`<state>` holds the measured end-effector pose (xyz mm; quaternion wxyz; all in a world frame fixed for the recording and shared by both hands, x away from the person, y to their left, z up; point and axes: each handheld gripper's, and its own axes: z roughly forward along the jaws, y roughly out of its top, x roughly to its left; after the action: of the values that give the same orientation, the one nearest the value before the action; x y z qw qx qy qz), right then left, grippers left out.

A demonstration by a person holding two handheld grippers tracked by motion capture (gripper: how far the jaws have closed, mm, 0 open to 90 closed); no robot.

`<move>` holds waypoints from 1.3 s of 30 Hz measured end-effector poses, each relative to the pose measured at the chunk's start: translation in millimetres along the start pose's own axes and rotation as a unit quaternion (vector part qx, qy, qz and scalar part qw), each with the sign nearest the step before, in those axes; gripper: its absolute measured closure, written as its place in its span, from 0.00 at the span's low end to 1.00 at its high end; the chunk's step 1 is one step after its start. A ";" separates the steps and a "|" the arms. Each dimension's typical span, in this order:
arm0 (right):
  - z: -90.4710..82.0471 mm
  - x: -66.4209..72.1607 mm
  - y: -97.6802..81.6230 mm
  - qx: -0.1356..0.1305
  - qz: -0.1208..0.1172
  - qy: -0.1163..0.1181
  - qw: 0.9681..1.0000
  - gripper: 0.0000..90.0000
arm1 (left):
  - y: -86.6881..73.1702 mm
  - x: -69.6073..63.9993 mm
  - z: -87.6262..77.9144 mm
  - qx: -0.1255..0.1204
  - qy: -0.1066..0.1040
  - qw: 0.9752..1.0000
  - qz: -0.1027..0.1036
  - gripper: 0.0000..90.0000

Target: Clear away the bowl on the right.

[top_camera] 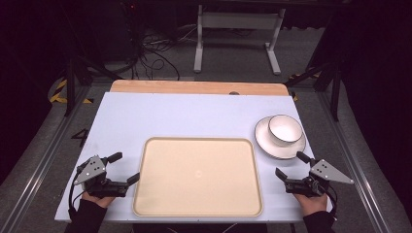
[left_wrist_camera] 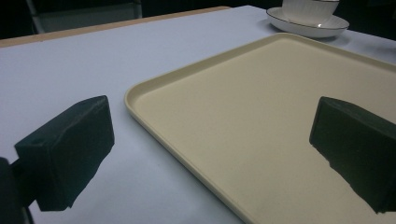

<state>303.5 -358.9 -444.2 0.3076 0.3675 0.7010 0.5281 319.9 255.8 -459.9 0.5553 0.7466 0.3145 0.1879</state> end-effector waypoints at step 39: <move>-2.1 -2.4 0.5 -0.005 0.012 -0.002 1.000 0.00 | 0.2 -0.3 0.0 0.002 0.000 1.000 0.002 0.01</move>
<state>303.2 -362.0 -443.1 0.3040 0.3753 0.6936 0.5345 319.7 255.6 -459.7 0.5534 0.7483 0.3135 0.1886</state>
